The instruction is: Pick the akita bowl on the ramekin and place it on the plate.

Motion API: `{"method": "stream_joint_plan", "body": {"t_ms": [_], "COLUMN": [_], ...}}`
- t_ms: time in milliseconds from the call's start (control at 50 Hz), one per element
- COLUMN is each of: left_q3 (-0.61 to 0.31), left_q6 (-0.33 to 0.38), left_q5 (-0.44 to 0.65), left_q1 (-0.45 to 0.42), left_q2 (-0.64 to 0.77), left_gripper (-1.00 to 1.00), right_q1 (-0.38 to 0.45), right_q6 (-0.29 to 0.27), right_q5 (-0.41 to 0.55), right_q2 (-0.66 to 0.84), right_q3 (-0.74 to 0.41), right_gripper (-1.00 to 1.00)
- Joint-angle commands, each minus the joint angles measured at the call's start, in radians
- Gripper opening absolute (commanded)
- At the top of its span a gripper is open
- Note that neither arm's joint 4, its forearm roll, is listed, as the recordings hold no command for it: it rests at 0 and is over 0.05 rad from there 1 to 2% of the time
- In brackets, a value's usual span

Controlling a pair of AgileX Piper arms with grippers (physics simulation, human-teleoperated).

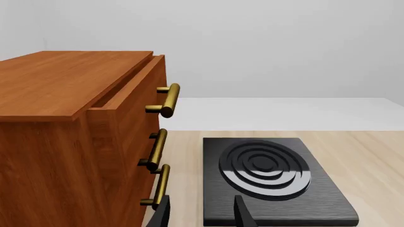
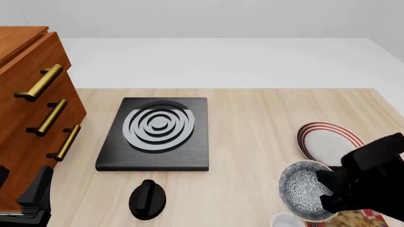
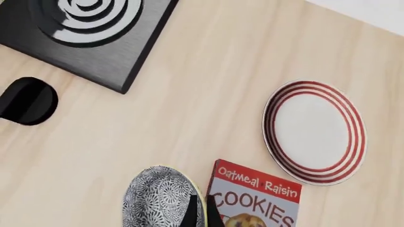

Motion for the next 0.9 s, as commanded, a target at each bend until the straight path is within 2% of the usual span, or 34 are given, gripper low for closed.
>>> {"method": "stream_joint_plan", "body": {"t_ms": [20,100,280,580,660,720,780,900], "left_q3": [-0.002,-0.001,0.001,-0.002,0.001,0.001,0.0,0.001], "left_q6": [0.0,0.0,0.0,0.0,0.0,0.0,0.0,0.0], "left_q5": [0.003,0.004,0.001,0.005,0.002,0.002,0.001,-0.004], "left_q1": [0.0,0.0,0.0,0.0,0.0,0.0,0.0,0.0], "left_q2": [-0.002,-0.003,-0.002,-0.003,-0.003,-0.003,-0.001,0.003], "left_gripper": [1.0,1.0,1.0,1.0,1.0,1.0,1.0,1.0], "right_q1": [-0.056,-0.102,-0.217,-0.344,-0.4,-0.409,-0.465,-0.517], "right_q6": [-0.01,0.01,0.057,0.129,0.163,0.173,0.194,0.217], "right_q5": [0.047,0.028,-0.048,-0.191,-0.238,-0.258,-0.306,-0.36], "right_q2": [-0.03,-0.018,0.024,0.105,0.141,0.156,0.194,0.233], "right_q3": [-0.127,-0.188,-0.234,-0.199,-0.195,-0.186,-0.173,-0.155], "right_gripper": [-1.0,-1.0,-1.0,-1.0,-1.0,-1.0,-1.0,-1.0]}}
